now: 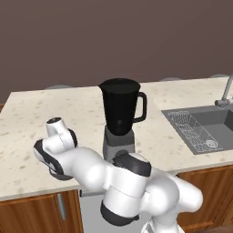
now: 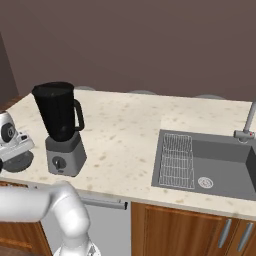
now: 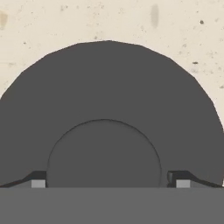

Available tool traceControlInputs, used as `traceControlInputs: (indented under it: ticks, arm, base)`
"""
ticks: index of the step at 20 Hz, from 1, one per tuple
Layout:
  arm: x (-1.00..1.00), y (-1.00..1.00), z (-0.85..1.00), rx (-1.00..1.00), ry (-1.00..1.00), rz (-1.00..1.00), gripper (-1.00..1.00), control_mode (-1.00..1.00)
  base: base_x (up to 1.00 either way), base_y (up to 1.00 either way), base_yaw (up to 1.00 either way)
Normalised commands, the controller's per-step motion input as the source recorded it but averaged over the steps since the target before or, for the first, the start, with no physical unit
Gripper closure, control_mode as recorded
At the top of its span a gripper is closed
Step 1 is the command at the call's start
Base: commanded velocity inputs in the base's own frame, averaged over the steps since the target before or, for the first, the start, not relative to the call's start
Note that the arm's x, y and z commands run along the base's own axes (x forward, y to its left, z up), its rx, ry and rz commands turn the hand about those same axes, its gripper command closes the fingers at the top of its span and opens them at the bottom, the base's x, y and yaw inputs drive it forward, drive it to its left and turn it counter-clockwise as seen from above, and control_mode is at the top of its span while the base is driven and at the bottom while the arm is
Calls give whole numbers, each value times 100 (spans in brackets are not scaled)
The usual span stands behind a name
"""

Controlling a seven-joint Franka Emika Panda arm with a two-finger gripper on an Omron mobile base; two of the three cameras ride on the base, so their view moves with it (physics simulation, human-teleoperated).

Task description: Close the lid blender by securely placing the lid on top.

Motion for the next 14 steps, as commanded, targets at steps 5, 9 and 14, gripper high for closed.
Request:
traceControlInputs:
  ticks: [5,9,14]
  arm:
    - [0,36,-68,0,0,0,100,-100]
    - [0,48,-34,1,-3,0,100,-100]
    - [-10,36,-9,4,-15,0,100,-100]
  base:
    - [0,0,0]
    - [0,0,0]
    - [0,0,0]
